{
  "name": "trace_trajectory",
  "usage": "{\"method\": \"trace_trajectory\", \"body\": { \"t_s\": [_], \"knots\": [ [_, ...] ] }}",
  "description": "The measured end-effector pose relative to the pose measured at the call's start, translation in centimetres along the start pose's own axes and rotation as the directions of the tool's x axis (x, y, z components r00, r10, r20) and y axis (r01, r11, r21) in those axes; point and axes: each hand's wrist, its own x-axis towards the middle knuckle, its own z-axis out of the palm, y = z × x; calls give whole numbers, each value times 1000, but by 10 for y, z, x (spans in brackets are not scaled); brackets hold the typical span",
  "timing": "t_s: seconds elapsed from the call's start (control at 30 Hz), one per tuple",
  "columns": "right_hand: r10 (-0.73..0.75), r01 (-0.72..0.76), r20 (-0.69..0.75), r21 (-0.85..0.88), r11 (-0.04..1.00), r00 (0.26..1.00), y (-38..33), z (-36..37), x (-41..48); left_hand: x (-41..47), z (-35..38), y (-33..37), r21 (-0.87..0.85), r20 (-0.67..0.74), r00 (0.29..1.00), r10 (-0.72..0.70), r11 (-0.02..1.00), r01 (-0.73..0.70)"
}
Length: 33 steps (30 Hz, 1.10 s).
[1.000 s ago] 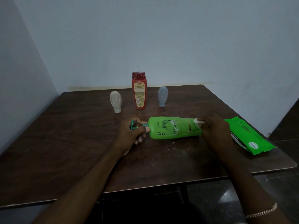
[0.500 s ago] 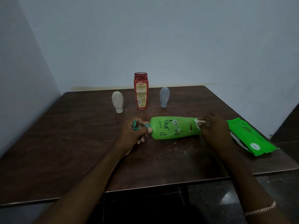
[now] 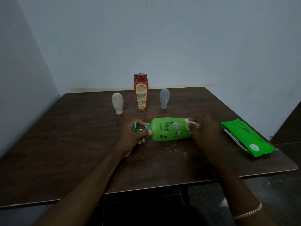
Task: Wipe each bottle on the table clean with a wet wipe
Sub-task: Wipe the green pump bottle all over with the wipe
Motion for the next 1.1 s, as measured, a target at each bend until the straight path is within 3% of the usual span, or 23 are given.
{"method": "trace_trajectory", "body": {
  "t_s": [0.13, 0.37, 0.47, 0.6, 0.77, 0.83, 1.1],
  "knots": [
    [-92, 90, 20, 87, 992, 996, -24, 9, -20, 0, 0, 0, -8, -15, 1000, 2, 1000, -2],
    [48, -33, -77, 187, 982, 996, -15, 5, -16, 0, 0, -1, 9, 1, 1000, 12, 1000, -12],
    [-49, 51, -17, 141, 989, 999, -39, 15, -12, 1, 0, -2, 26, -6, 1000, 15, 1000, -14],
    [-208, 199, 19, 224, 954, 978, -56, 27, -32, 1, 0, -2, 29, -20, 1000, 10, 1000, -9],
    [-24, 46, -96, 229, 972, 995, -31, 16, -28, 1, 1, -2, 4, -14, 1000, 5, 1000, -5],
    [-17, 34, -95, 184, 982, 995, -36, 17, -18, 1, 1, -2, 8, -9, 1000, 8, 1000, -8],
    [-302, 282, 45, 250, 926, 952, -63, 33, -36, 2, 0, -2, 24, 9, 1000, 11, 1000, -11]
  ]
}}
